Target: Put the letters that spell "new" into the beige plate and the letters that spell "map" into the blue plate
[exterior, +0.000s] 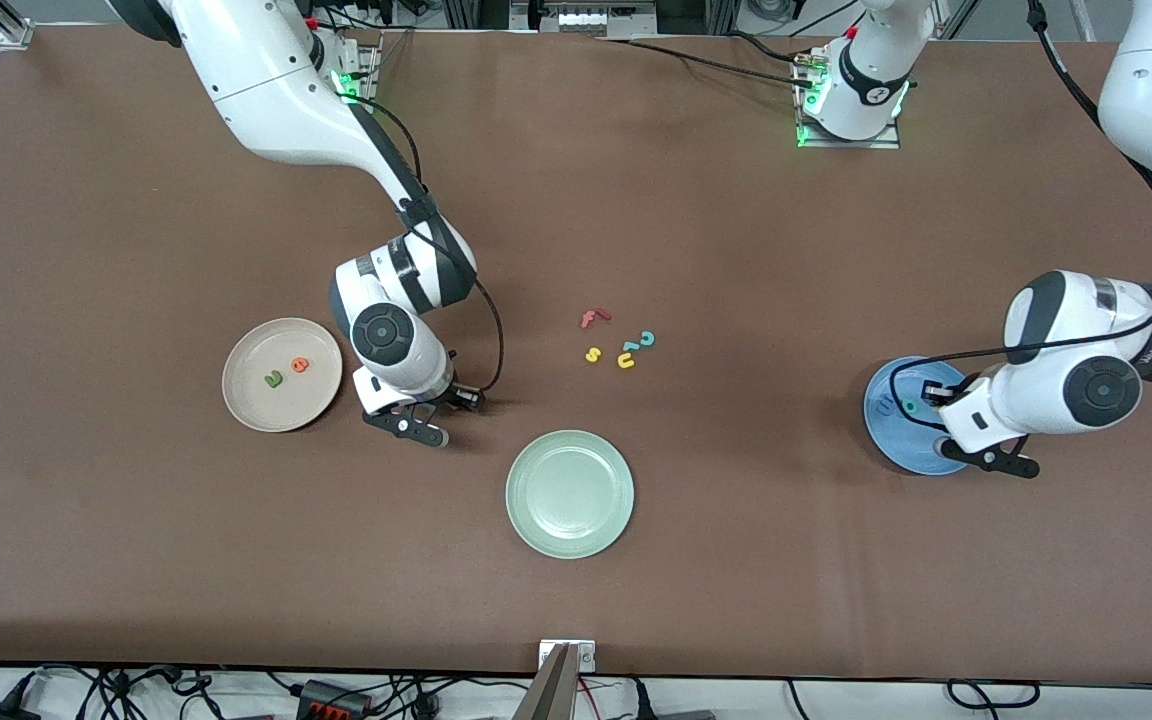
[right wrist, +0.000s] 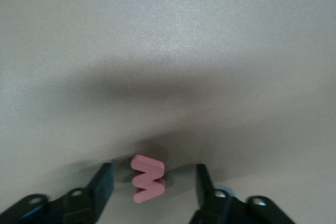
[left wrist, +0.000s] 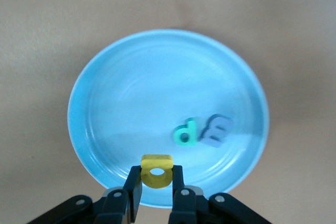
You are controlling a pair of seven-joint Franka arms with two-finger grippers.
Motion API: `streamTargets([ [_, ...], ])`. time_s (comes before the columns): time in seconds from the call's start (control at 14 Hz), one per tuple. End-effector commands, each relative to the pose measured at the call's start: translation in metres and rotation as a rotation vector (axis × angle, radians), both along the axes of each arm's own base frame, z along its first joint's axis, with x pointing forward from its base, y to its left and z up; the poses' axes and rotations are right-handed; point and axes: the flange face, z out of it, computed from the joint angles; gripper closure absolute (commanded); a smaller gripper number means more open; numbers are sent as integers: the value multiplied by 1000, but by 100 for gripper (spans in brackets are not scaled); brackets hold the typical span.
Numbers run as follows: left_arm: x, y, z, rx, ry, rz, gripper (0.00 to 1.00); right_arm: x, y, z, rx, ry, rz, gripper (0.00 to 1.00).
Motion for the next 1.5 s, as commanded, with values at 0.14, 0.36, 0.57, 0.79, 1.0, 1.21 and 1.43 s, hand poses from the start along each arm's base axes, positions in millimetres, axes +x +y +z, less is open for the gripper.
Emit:
streamTargets([
  [0.14,-2,8,-26,-30,-2,-36,76,-5,6,-4,-10,2,21,67],
  [0.36,1,6,-20,-27,-1,-51,0,0,1,4,-6,-8,29,91],
  [0.57,4,-7,-9,-32,-9,-75,0,15,-32,55,-19,14,18,91],
  [0.79,5,-37,23,-38,8,-96,0,25,-128,96,-37,126,74,91],
  [1.0,11,-63,68,-23,65,-90,0,-7,-197,88,-22,186,120,91],
  [1.21,7,-94,100,-5,126,-104,0,-28,-243,67,-3,203,156,89],
  [1.43,-5,-118,132,-47,215,-122,0,-27,-246,49,-2,168,153,89],
])
